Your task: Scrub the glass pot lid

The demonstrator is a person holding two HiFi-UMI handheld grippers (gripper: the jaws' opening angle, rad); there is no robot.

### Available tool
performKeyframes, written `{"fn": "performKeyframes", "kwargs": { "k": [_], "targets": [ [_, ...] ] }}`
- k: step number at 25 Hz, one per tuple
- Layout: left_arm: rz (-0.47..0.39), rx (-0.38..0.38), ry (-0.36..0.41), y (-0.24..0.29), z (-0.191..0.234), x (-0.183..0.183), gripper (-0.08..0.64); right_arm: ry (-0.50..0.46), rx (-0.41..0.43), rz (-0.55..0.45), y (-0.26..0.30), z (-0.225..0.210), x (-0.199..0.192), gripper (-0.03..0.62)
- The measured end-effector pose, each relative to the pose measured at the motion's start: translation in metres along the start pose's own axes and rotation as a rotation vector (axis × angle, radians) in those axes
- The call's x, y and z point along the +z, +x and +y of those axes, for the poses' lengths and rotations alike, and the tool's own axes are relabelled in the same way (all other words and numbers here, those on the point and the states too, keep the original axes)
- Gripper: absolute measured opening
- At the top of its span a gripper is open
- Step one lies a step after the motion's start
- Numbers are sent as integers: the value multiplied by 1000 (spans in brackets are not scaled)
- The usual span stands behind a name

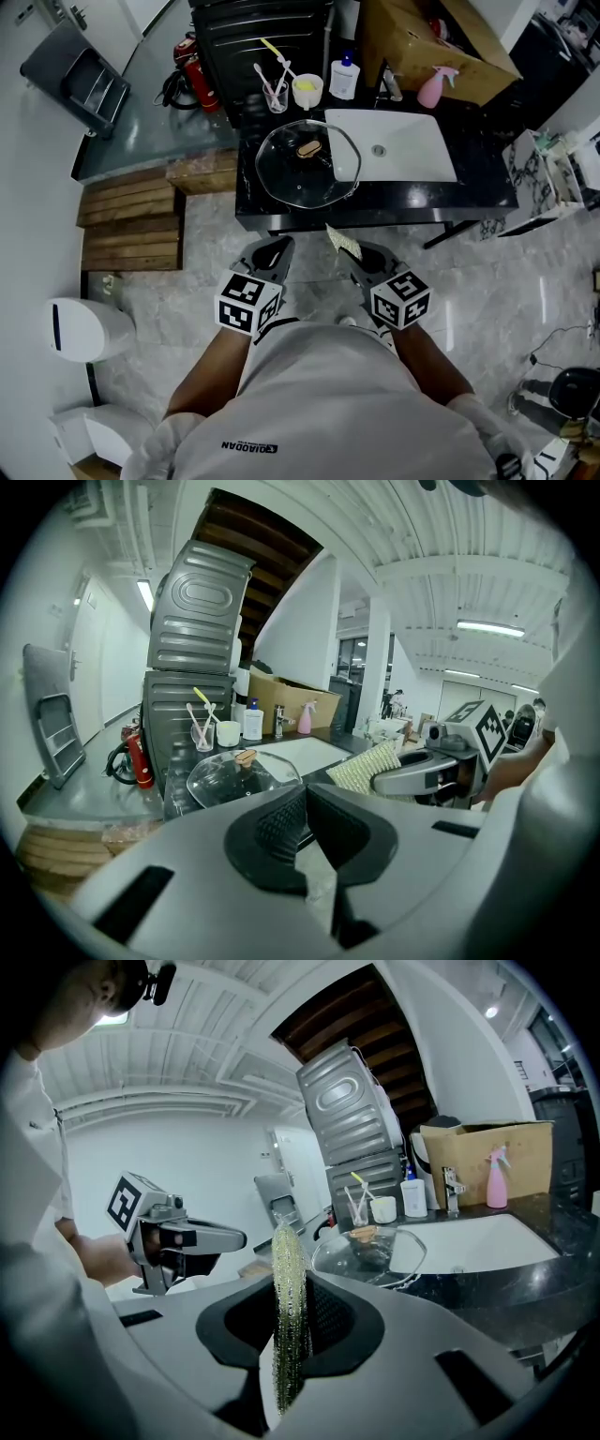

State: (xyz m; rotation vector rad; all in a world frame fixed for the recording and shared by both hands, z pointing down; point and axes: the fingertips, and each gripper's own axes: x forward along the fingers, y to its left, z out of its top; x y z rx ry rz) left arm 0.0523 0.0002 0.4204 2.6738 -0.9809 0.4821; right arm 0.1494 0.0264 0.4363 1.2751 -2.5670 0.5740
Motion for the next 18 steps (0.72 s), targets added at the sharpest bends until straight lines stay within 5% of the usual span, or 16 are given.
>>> {"fn": "performKeyframes", "kwargs": {
  "k": [18],
  "targets": [
    [0,-18,11,6,8,2,15,1,-33,5,8,-9,1,83]
  ]
}}
